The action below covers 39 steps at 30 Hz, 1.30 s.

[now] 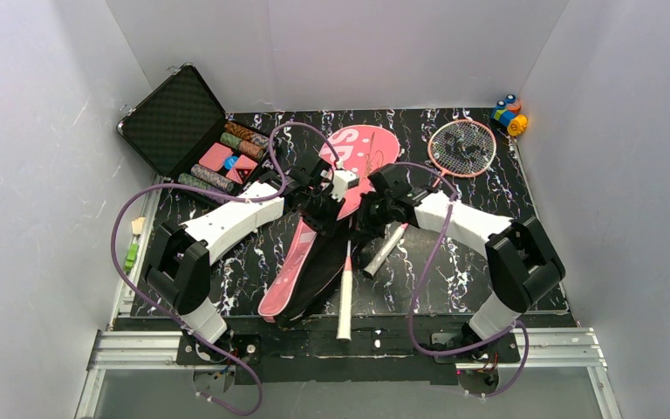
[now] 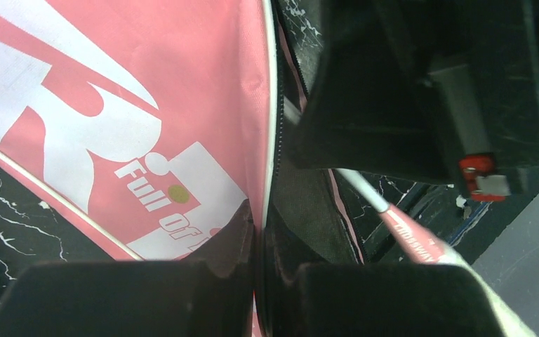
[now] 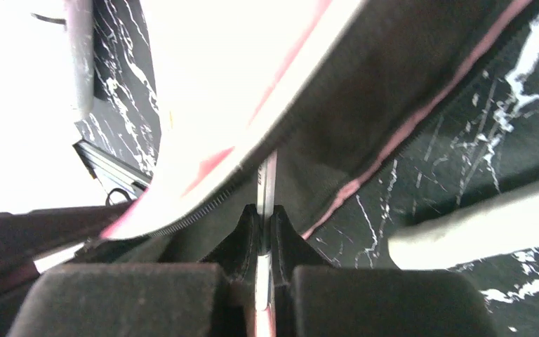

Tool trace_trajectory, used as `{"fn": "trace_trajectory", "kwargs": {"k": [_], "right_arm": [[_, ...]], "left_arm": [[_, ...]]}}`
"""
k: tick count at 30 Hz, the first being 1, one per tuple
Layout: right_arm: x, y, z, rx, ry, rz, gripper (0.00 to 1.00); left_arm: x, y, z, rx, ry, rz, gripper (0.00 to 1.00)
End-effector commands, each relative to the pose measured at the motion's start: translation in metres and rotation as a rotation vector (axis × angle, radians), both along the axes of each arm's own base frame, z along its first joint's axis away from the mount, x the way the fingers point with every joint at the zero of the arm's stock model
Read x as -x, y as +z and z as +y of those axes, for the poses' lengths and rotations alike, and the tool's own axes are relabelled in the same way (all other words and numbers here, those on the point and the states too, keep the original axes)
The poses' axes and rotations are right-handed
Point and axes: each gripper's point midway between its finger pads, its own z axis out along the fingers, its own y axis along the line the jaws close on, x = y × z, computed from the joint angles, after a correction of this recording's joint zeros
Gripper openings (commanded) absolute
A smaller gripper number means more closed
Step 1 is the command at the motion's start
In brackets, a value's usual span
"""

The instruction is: Pack up the badminton gear

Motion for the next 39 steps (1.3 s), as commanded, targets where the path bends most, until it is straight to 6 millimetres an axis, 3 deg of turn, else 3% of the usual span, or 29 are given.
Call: {"fn": "trace_trajectory", "kwargs": {"k": [1,6,9,15,22,26,30,34,39], "right_arm": [[-0.036,0.037,0.030,-0.138,-0.054,-0.094,0.01],[-0.055,0.042,0.039,-0.177,-0.134,-0.093,0.01],[-0.058,0.041,0.047,-0.208,-0.131,-0.065,0.02],[-0.048,0.031,0.043,-0.227,-0.116,-0.030,0.41],[-0.045,0.033,0.006,-0.218,-0.139,-0.031,0.53],[-0.057,0.040,-0.038,-0.145,-0.218,-0.074,0.55],[-0.084,0.035,-0.109,0.031,-0.369,-0.114,0.59],[-0.105,0.007,-0.173,0.275,-0.466,-0.039,0.60],[-0.136,-0.017,-0.212,0.437,-0.525,-0.008,0.60]], "left_arm": [[0.007,0.025,-0.006,0.062,-0.039,-0.018,0.00],[0.007,0.026,-0.007,0.068,-0.042,-0.017,0.00],[0.005,0.026,-0.007,0.065,-0.038,-0.024,0.00],[0.004,0.007,-0.004,0.037,-0.045,-0.020,0.00],[-0.001,0.000,-0.007,0.032,-0.040,-0.019,0.00],[0.000,-0.002,-0.006,0.028,-0.039,-0.018,0.00],[0.002,-0.006,-0.003,0.023,-0.038,-0.016,0.00],[0.003,-0.009,-0.003,0.020,-0.039,-0.008,0.00],[0.004,-0.006,-0.004,0.027,-0.039,-0.006,0.00]]}}
